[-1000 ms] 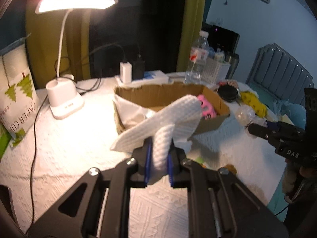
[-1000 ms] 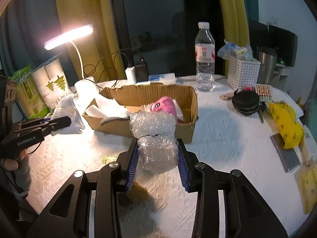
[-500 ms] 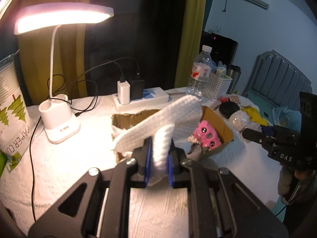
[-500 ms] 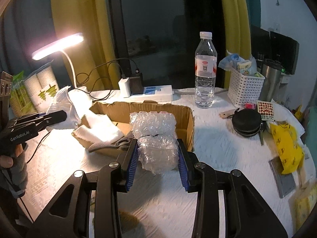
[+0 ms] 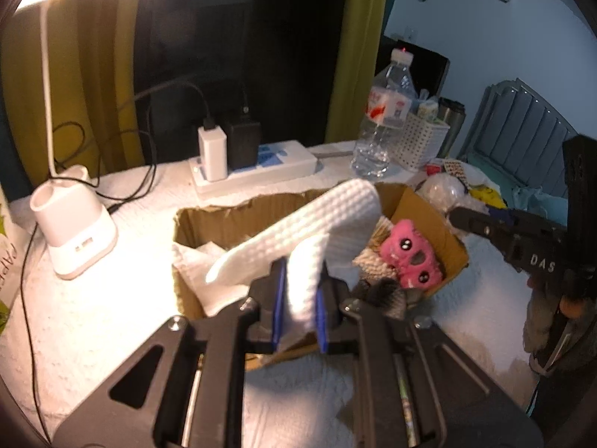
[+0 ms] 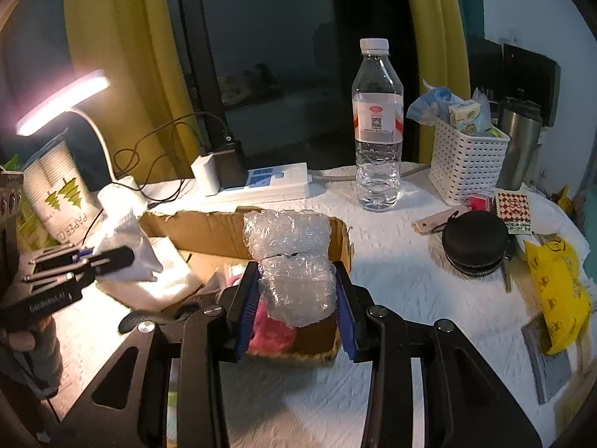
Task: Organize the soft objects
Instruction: 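Release the bubble wrap into the box while the left gripper releases the white towel there, then move the right gripper to the brown fuzzy plush and close on it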
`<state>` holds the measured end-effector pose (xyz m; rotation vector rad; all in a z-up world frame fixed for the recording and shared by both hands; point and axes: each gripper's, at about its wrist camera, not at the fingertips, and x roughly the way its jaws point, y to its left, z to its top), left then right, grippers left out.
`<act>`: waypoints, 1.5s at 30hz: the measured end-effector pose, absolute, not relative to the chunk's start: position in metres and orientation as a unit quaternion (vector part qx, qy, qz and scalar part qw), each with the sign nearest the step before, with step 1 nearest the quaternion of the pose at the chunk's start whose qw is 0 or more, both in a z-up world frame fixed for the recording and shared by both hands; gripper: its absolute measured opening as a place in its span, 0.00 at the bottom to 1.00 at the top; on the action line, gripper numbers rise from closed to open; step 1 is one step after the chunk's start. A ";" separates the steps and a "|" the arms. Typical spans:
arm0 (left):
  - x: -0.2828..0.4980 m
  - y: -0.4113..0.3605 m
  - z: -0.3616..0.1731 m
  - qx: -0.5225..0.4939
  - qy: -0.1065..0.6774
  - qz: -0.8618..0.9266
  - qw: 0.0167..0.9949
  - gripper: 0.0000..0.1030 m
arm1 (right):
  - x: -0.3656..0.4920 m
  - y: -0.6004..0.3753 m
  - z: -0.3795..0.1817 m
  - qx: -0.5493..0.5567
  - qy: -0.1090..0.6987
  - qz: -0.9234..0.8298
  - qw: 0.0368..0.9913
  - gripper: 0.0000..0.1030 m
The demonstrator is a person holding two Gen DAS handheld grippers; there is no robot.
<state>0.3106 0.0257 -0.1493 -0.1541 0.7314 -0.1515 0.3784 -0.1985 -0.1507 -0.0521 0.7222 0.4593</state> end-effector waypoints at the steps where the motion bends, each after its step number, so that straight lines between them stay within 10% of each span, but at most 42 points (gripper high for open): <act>1: 0.313 0.026 -0.152 -0.076 0.361 -0.074 0.927 0.14 | 0.382 -0.198 -0.152 -0.025 0.352 0.221 0.909 0.38; 16: 0.321 0.022 -0.162 -0.073 0.379 -0.070 0.920 0.31 | 0.403 -0.198 -0.165 -0.011 0.360 0.208 0.909 0.62; 20: 0.312 0.024 -0.152 -0.079 0.362 -0.070 0.926 0.67 | 0.394 -0.200 -0.156 -0.011 0.353 0.205 0.913 0.62; 45: 0.207 0.017 -0.104 -0.075 0.298 -0.083 0.948 0.68 | 0.284 -0.198 -0.114 -0.030 0.316 0.213 0.924 0.62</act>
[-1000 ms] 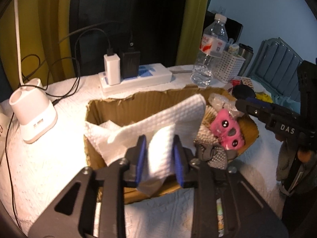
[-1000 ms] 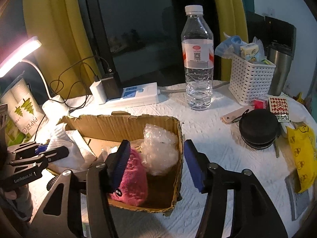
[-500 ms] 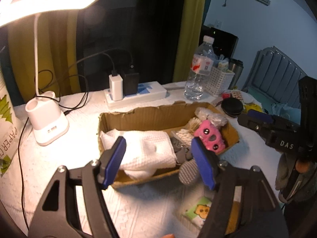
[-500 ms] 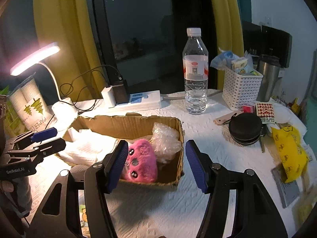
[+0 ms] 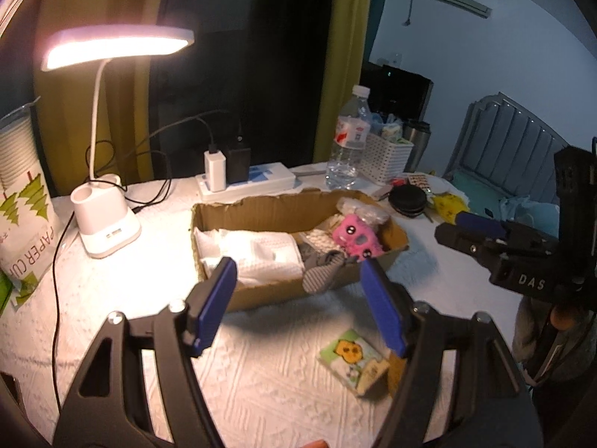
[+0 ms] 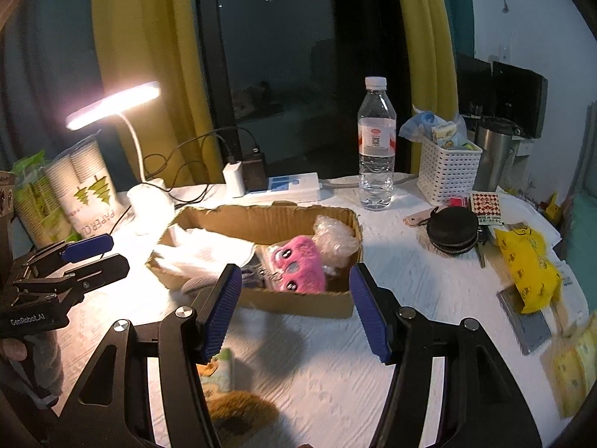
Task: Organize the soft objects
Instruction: 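Move the right gripper to the brown fuzzy plush and close on it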
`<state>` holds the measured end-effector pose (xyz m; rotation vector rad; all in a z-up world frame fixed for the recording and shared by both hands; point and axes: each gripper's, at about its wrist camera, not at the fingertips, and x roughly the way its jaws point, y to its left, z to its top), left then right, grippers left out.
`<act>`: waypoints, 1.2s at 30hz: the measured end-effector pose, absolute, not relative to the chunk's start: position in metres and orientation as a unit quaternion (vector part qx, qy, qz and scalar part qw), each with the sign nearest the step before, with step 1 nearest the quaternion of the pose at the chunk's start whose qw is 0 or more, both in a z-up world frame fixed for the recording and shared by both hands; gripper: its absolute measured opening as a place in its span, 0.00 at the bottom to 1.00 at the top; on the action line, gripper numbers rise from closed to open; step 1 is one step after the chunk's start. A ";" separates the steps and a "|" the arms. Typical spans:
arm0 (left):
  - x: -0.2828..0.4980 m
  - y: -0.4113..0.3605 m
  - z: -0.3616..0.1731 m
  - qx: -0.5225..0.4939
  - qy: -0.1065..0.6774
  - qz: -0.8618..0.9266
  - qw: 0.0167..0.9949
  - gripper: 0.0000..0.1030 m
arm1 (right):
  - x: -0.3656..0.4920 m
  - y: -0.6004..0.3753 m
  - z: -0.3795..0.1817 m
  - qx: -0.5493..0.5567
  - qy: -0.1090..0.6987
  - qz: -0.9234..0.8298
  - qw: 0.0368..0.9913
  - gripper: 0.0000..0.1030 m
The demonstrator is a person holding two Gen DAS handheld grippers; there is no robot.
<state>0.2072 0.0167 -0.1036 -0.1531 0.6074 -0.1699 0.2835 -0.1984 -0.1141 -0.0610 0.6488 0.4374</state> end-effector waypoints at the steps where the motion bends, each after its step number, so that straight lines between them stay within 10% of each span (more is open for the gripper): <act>1: 0.202 0.016 -0.103 -0.075 0.297 -0.084 0.948 0.68 | 0.278 -0.198 -0.113 -0.030 0.314 0.214 0.924 0.62; 36: 0.121 0.019 -0.141 -0.087 0.311 -0.093 0.942 0.69 | 0.206 -0.179 -0.170 -0.059 0.378 0.225 0.896 0.63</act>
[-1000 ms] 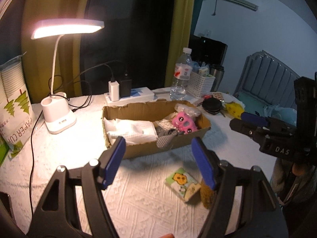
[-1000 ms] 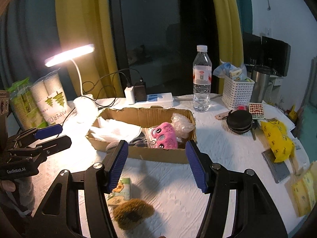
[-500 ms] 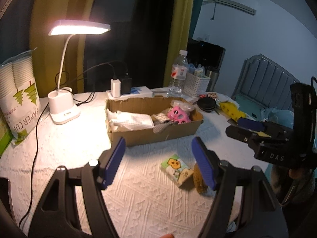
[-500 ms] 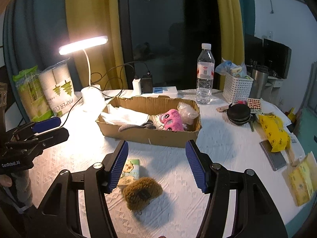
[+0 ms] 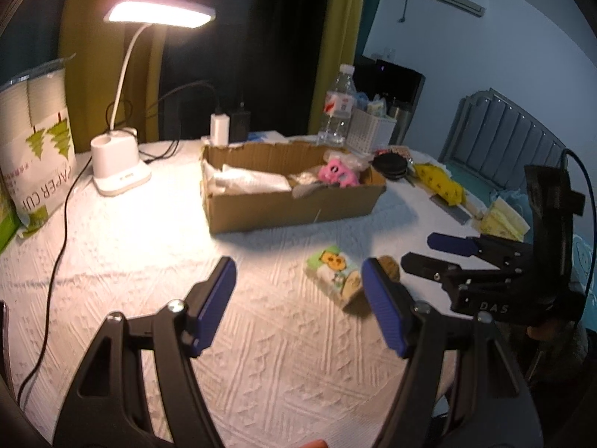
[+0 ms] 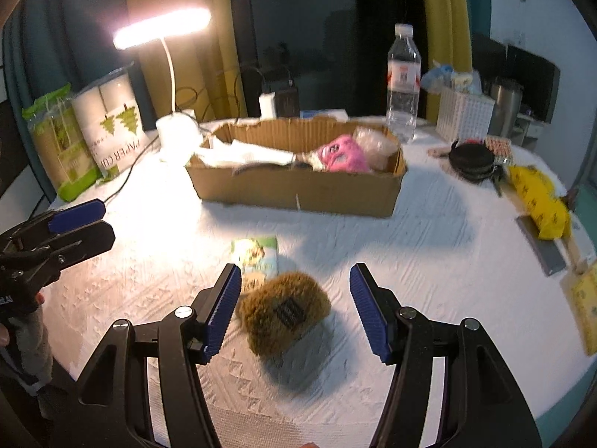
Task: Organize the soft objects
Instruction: 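Move the right gripper to the brown fuzzy plush and close on it, then lift the brown plush while the left gripper grasps the green cartoon tissue pack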
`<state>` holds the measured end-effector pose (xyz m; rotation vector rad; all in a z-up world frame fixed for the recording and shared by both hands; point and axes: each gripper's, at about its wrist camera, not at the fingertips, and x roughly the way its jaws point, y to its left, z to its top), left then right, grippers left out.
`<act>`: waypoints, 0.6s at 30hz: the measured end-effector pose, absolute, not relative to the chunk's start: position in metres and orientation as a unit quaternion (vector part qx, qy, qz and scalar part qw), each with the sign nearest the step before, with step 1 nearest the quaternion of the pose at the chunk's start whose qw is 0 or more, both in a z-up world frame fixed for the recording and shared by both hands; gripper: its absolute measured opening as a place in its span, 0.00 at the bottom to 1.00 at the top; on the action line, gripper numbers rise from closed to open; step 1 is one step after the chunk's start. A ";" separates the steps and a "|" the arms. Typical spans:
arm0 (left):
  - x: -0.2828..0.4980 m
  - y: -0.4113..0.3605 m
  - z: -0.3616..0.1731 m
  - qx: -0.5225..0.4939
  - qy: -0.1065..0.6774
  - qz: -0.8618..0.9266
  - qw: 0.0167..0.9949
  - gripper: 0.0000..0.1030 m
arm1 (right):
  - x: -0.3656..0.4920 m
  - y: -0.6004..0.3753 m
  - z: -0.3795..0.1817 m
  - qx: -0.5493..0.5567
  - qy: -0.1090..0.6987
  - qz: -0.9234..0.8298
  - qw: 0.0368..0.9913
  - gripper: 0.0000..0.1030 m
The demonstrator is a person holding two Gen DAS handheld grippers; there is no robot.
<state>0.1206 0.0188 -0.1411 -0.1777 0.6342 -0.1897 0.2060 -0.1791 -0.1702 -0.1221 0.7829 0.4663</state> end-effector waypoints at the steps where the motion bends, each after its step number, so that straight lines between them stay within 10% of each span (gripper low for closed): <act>1: 0.121 0.020 -0.144 -0.088 0.314 -0.092 0.941 0.69 | 0.207 -0.179 -0.174 -0.059 0.382 0.225 0.895 0.63; 15: 0.137 0.012 -0.165 -0.080 0.347 -0.088 0.930 0.69 | 0.224 -0.173 -0.224 -0.056 0.444 0.240 0.862 0.67; 18: 0.143 0.003 -0.167 -0.073 0.356 -0.091 0.927 0.69 | 0.226 -0.180 -0.223 -0.050 0.440 0.245 0.862 0.54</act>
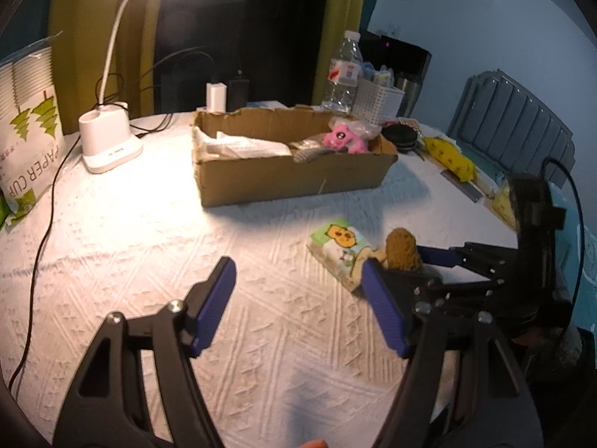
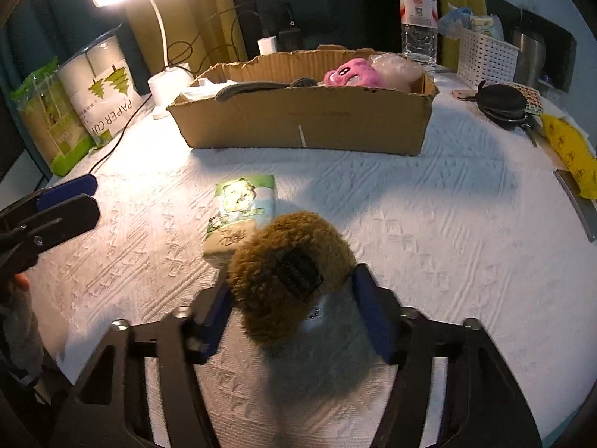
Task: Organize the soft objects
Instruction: 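Lift the brown plush while the left gripper grasps the green cartoon tissue pack, then carry the brown plush over the box while the left gripper carries the tissue pack there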
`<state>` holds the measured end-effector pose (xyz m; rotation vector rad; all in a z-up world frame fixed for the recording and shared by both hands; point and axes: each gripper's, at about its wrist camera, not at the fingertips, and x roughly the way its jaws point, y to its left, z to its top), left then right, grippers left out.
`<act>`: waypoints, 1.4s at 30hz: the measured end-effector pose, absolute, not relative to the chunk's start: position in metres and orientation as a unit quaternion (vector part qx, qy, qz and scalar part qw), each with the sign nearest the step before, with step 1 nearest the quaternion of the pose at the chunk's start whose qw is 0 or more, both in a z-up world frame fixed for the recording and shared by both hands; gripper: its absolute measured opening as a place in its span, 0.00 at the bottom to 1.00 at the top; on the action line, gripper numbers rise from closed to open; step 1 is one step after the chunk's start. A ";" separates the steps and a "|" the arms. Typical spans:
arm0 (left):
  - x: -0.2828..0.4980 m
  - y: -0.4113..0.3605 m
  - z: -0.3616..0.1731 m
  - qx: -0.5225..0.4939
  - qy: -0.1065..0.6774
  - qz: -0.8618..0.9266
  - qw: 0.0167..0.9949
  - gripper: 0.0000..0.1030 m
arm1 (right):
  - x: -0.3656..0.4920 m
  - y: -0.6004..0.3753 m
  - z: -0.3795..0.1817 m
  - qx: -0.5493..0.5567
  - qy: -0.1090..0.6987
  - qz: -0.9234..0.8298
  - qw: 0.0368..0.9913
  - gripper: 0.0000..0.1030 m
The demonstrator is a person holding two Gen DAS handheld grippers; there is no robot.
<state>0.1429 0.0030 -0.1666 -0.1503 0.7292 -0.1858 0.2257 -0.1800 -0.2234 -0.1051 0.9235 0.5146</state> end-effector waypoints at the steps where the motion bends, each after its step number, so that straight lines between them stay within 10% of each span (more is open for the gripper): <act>1: 0.145 0.000 -0.167 -0.071 0.358 -0.092 0.927 0.69 | 0.226 -0.184 -0.223 -0.046 0.437 0.247 0.863 0.52; 5: 0.155 -0.017 -0.169 -0.059 0.368 -0.098 0.923 0.69 | 0.228 -0.194 -0.219 -0.044 0.427 0.252 0.867 0.40; 28: 0.230 -0.091 -0.212 0.002 0.452 -0.069 0.889 0.70 | 0.245 -0.290 -0.217 0.027 0.409 0.225 0.884 0.40; 32: 0.234 -0.090 -0.216 0.001 0.455 -0.073 0.887 0.47 | 0.248 -0.295 -0.215 0.031 0.405 0.223 0.886 0.40; 42: 0.223 -0.082 -0.198 -0.013 0.430 -0.098 0.897 0.46 | 0.249 -0.280 -0.198 0.017 0.390 0.229 0.892 0.40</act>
